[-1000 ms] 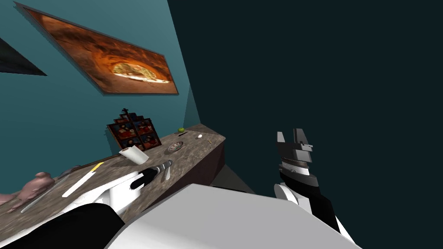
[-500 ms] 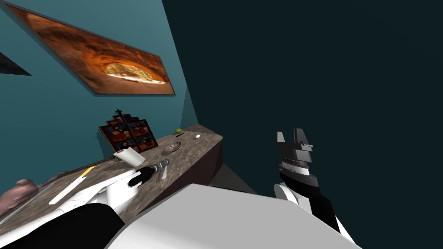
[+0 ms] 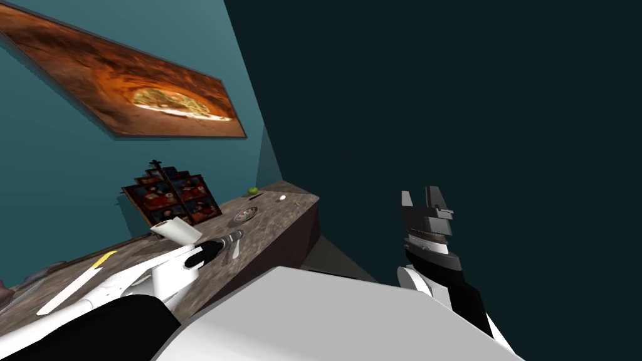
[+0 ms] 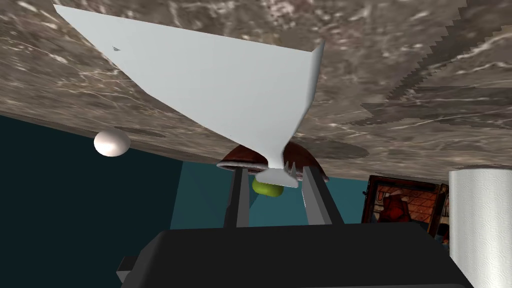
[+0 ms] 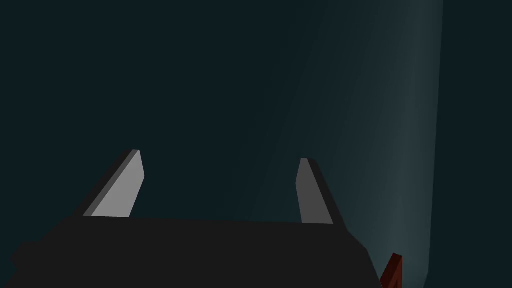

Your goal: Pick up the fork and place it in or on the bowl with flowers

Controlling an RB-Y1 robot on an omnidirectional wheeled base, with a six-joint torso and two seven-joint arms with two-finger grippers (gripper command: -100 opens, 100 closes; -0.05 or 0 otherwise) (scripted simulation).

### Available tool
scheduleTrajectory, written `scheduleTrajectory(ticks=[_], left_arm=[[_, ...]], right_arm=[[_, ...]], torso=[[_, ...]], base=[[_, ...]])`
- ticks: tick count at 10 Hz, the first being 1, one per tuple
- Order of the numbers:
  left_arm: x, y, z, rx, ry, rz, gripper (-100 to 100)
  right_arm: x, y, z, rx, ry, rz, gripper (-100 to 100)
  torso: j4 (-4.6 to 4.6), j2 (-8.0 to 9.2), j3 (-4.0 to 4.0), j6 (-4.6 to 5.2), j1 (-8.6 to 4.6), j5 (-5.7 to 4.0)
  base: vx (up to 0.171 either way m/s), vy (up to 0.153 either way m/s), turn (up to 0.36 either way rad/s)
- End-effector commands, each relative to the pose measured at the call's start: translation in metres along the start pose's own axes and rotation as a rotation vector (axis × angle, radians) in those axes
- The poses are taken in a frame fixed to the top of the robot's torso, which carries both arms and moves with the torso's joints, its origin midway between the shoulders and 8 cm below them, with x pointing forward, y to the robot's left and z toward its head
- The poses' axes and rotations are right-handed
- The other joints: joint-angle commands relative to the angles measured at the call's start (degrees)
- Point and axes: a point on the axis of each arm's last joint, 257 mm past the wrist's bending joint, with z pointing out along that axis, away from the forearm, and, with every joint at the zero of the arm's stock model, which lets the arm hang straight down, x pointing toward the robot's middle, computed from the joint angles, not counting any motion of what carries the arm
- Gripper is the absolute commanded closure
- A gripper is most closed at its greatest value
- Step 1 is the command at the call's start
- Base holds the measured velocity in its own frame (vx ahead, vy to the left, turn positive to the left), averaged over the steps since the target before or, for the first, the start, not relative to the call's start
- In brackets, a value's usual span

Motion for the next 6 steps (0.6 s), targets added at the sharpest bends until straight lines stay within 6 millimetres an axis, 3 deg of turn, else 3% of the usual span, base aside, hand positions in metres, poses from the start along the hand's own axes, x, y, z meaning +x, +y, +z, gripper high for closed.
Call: scheduleTrajectory(ticks=[1, 4, 6], left_arm=[[-0.004, 0.002, 0.0, -0.006, -0.005, -0.006, 100], [-0.036, 0.027, 0.002, -0.08, -0.039, -0.065, 100], [-0.05, 0.04, 0.002, -0.12, -0.053, -0.102, 100]], right_arm=[[0.0, 0.0, 0.0, 0.0, 0.0, 0.0, 0], [0.0, 0.0, 0.0, 0.0, 0.0, 0.0, 0], [0.0, 0.0, 0.0, 0.0, 0.0, 0.0, 0]], torso=[[0.0, 0.0, 0.0, 0.0, 0.0, 0.0], [0.14, 0.53, 0.33, -0.06, -0.06, -0.06], [0.11, 0.28, 0.2, -0.07, 0.13, -0.04]], base=[[-0.181, -0.018, -0.257], [-0.197, -0.025, -0.352], [-0.096, 0.025, -0.32]])
